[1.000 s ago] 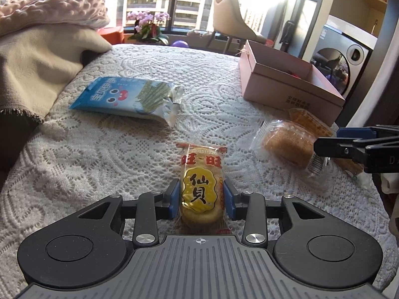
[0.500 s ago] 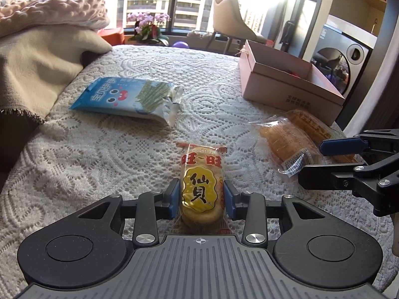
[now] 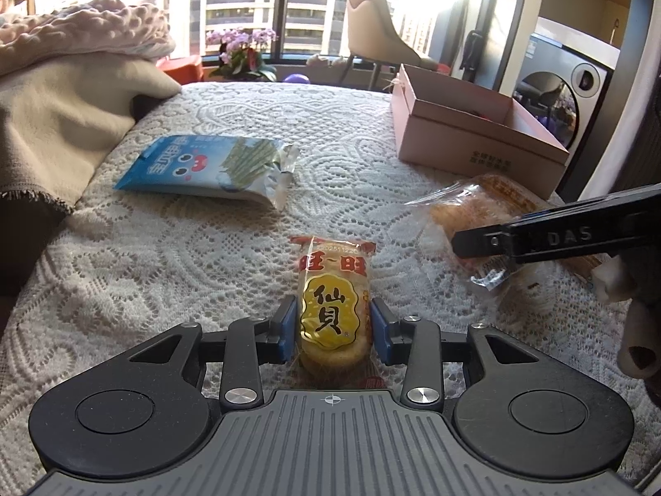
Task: Organize snacks
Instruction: 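Grasp the clear bread-bun bag with the right tool while the left holds the rice-cracker packet, then drop the rice-cracker packet into the pink box with the left tool while the right drops the bread-bun bag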
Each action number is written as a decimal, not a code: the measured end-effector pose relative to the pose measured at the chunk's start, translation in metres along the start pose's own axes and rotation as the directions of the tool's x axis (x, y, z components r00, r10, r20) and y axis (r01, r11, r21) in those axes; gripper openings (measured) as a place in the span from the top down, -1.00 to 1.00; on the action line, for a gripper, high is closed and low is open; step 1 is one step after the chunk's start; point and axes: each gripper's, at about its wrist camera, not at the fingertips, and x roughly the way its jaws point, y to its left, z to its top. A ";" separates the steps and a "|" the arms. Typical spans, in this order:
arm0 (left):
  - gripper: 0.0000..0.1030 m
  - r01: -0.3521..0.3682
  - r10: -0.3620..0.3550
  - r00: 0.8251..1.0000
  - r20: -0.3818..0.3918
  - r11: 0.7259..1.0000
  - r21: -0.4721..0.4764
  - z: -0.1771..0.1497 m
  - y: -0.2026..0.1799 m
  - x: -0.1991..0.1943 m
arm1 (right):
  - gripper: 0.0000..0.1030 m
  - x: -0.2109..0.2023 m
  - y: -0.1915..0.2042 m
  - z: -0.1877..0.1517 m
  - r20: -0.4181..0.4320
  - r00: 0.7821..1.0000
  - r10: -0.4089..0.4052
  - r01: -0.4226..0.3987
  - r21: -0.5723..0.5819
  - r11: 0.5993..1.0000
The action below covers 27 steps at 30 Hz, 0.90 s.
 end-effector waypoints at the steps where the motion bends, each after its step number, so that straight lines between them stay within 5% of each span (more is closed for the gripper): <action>1: 0.17 -0.004 0.004 1.000 0.002 1.000 0.008 0.000 -0.001 0.001 | -0.02 -0.008 0.003 -0.002 0.013 1.000 0.011 -0.010 -0.025 1.000; 8: 0.21 -0.016 0.016 1.000 -0.001 0.998 0.055 0.002 -0.010 0.002 | -0.01 -0.065 -0.002 -0.020 0.115 0.993 0.011 -0.001 -0.086 0.996; 12: 0.22 0.137 -0.138 0.990 0.008 0.989 0.049 0.024 -0.018 0.003 | -0.01 -0.083 -0.021 -0.025 0.156 0.987 -0.035 0.042 -0.045 0.998; 18: 0.21 0.218 -0.239 0.964 0.118 0.962 0.165 0.127 -0.058 0.001 | -0.01 -0.084 -0.031 -0.033 0.158 0.986 -0.053 0.056 -0.014 0.998; 21: 0.19 0.251 -0.295 0.933 0.206 0.944 0.216 0.186 -0.085 0.002 | 0.00 -0.086 -0.031 -0.034 0.184 0.982 -0.047 0.048 -0.001 0.999; 25: 0.10 0.373 -0.385 0.900 0.205 0.923 0.096 0.244 -0.098 0.045 | 0.00 -0.090 -0.031 -0.033 0.228 0.972 -0.048 0.054 -0.018 0.998; 26: 0.10 0.354 -0.365 0.914 0.179 0.931 0.092 0.247 -0.101 0.063 | 0.00 -0.090 -0.031 -0.032 0.234 0.971 -0.052 0.059 -0.020 0.998; 27: 0.12 0.296 -0.305 0.947 0.098 0.950 0.097 0.247 -0.107 0.089 | 0.00 -0.088 -0.032 -0.031 0.236 0.970 -0.056 0.062 -0.017 0.998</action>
